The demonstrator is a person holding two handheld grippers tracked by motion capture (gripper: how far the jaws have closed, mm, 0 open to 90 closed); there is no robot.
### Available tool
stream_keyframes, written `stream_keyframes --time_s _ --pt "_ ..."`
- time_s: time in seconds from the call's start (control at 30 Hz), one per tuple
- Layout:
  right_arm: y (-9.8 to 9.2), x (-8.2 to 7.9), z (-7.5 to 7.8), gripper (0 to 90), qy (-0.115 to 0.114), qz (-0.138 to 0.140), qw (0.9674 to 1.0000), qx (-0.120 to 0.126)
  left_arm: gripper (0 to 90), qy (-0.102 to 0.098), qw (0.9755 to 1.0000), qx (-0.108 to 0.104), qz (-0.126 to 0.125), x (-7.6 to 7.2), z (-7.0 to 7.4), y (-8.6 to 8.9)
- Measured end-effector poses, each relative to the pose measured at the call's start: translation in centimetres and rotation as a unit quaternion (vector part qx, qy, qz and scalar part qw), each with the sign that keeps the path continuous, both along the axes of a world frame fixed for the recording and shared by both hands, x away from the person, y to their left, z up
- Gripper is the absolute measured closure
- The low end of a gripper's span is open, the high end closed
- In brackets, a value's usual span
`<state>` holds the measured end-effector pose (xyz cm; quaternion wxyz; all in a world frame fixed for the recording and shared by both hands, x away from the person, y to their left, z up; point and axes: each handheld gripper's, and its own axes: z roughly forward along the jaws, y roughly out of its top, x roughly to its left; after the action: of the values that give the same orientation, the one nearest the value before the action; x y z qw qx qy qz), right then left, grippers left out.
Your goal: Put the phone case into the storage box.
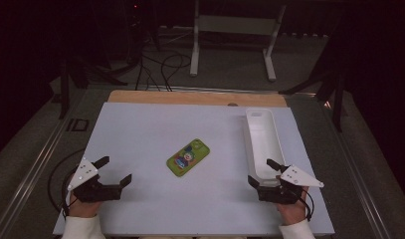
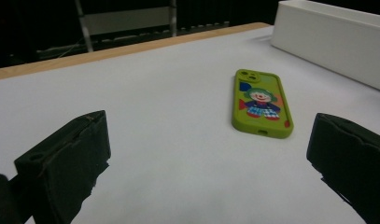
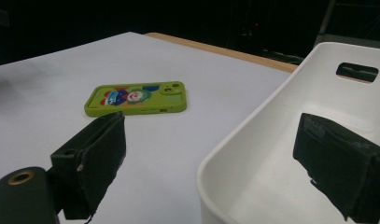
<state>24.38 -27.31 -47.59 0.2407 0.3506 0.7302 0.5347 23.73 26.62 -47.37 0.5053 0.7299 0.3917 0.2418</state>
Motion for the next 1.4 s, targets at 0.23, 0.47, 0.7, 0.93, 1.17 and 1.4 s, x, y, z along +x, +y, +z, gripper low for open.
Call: stream_keyframes --time_s 0.23,0.47,0.7,0.93,1.17,1.4 --pt "0.2 -0.1 -0.2 9.5 -0.004 -0.002 1.0000 0.001 0.0 -0.007 0.9999 0.002 0.008 -0.4 0.3 0.8" --pt "0.1 -0.3 0.0 9.5 -0.007 -0.004 1.0000 0.003 0.0 -0.003 1.0000 0.002 0.005 -0.3 0.4 0.6" --pt "0.0 -0.4 0.0 9.5 -0.005 -0.006 1.0000 0.002 0.0 0.012 0.9998 0.018 0.002 0.1 0.5 -0.5" --pt "-0.1 -0.5 0.1 9.5 -0.005 -0.013 0.9999 0.007 0.0 0.026 0.9992 0.029 -0.002 0.8 0.9 -1.7" --pt "0.0 -0.6 0.0 9.5 -0.002 -0.015 0.9998 0.011 0.0 0.044 0.9977 0.049 -0.018 2.5 1.5 -4.0" --pt "-0.1 -0.6 0.0 9.5 0.000 -0.016 0.9998 0.014 0.0 0.062 0.9959 0.062 -0.019 4.6 1.4 -6.0"
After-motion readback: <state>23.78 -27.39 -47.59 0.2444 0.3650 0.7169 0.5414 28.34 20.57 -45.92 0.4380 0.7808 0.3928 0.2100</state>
